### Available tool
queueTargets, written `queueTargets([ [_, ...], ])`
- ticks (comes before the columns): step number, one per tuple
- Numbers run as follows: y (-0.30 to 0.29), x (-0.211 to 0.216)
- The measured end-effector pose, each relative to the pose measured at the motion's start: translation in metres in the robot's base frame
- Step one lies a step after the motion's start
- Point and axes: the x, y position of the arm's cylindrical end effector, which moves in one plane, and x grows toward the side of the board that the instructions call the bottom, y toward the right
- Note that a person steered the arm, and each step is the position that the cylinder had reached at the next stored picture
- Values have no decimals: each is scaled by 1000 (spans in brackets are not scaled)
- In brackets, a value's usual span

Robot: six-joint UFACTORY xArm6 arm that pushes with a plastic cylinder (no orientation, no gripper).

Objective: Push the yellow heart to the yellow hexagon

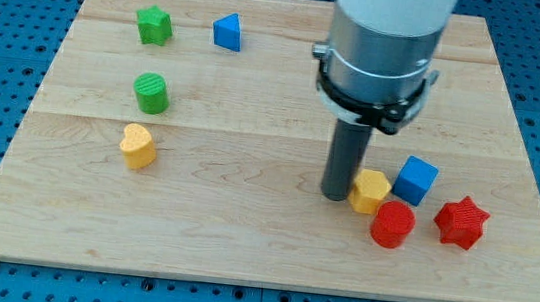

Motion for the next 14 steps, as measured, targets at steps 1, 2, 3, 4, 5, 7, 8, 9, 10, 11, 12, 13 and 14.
queueTargets([
  [1, 31, 1],
  [2, -11, -11],
  [3, -120, -12],
  [4, -220, 11],
  [5, -308, -23],
  [7, -153, 9],
  [8, -124, 13],
  [9, -195, -21],
  [10, -157, -25],
  [11, -68, -20],
  [12, -77, -37],
  [13, -77, -48],
  [14, -28, -29],
])
